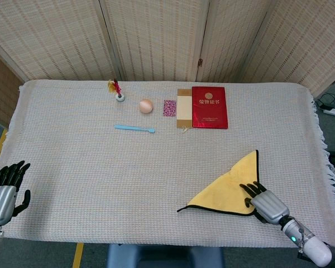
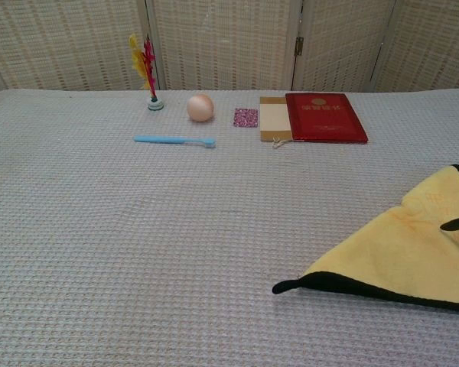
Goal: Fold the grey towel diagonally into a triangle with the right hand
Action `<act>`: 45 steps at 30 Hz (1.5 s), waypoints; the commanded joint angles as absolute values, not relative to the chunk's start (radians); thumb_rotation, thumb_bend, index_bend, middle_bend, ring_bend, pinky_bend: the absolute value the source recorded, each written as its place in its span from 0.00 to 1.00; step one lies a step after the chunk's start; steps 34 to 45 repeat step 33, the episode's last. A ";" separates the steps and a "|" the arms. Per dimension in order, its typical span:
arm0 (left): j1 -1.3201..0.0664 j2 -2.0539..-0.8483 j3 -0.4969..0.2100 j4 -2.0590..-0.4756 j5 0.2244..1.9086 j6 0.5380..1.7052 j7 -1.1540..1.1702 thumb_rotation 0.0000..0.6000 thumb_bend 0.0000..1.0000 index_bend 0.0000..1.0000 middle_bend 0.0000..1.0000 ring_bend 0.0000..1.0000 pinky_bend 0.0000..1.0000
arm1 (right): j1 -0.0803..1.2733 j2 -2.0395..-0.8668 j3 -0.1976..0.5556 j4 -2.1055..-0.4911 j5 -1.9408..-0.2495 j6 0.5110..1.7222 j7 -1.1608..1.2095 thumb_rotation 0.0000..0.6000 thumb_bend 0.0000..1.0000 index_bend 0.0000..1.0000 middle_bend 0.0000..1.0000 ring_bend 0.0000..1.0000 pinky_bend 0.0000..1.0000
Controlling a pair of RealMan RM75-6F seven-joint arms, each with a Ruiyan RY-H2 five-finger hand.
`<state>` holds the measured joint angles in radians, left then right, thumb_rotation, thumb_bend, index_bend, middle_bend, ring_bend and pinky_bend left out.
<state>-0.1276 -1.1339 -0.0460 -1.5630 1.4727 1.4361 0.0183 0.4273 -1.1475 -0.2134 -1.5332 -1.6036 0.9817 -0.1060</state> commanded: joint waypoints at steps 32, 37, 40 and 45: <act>-0.126 -1.130 -0.013 -1.580 1.528 1.441 0.026 1.00 0.64 0.00 0.06 0.00 0.00 | 0.102 -1.066 -0.106 -1.688 -1.528 1.530 -0.051 1.00 0.52 0.00 0.00 0.00 0.00; -0.126 -1.130 -0.012 -1.581 1.530 1.440 0.028 1.00 0.64 0.00 0.06 0.00 0.00 | 0.099 -1.060 -0.104 -1.691 -1.542 1.540 -0.036 1.00 0.52 0.00 0.00 0.00 0.00; -0.126 -1.130 -0.012 -1.581 1.530 1.440 0.028 1.00 0.64 0.00 0.06 0.00 0.00 | 0.099 -1.060 -0.104 -1.691 -1.542 1.540 -0.036 1.00 0.52 0.00 0.00 0.00 0.00; -0.126 -1.130 -0.012 -1.581 1.530 1.440 0.028 1.00 0.64 0.00 0.06 0.00 0.00 | 0.099 -1.060 -0.104 -1.691 -1.542 1.540 -0.036 1.00 0.52 0.00 0.00 0.00 0.00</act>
